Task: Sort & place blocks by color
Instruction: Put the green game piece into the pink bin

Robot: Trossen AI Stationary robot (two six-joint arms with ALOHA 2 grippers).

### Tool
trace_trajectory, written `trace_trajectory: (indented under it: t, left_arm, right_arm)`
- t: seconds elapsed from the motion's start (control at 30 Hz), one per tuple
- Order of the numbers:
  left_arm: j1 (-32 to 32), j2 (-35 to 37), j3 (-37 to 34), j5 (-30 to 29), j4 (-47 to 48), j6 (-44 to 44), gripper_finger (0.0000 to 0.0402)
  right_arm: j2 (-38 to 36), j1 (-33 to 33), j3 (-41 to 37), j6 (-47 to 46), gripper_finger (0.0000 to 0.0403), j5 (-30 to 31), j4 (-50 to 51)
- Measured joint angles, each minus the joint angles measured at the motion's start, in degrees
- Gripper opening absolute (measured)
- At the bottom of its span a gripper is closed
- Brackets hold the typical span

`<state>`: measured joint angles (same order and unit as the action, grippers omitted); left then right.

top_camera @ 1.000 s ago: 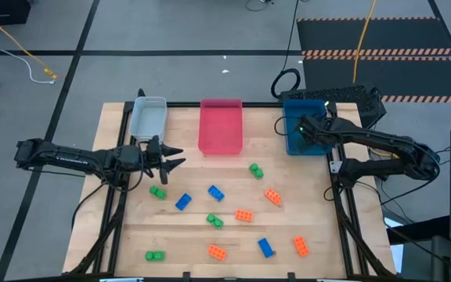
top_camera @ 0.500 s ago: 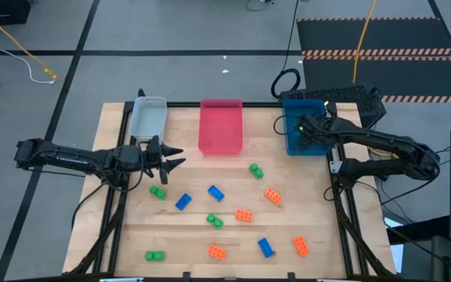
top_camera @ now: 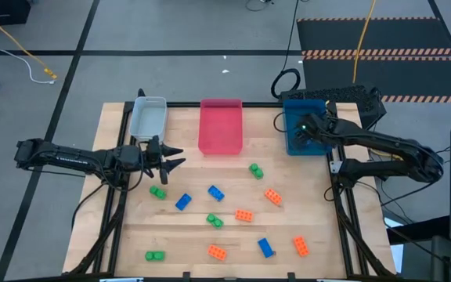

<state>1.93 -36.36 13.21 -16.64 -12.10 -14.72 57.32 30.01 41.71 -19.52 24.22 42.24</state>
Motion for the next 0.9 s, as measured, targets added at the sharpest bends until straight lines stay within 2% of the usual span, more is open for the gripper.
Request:
trace_trajectory:
  t: [0.3,0.47,0.63,0.9]
  left_arm:
    - [0.00,0.00,0.02,0.00,-0.07,-0.43,0.0186]
    - [0.00,0.00,0.02,-0.02,-0.07,-0.41,0.0186]
    - [0.00,0.00,0.02,-1.61,-0.13,-0.29,0.0186]
    - [0.01,-0.01,0.02,-1.77,-0.07,-0.46,0.0186]
  right_arm:
    - [-5.37,-5.91,0.01,3.63,0.0240,-7.46,-6.66]
    - [-5.08,-12.05,0.02,9.06,0.0235,-16.45,-16.94]
    - [-0.37,-18.67,0.02,9.70,0.0228,-18.43,-26.95]
    - [12.82,-25.51,0.02,3.63,0.0227,-18.06,-30.50]
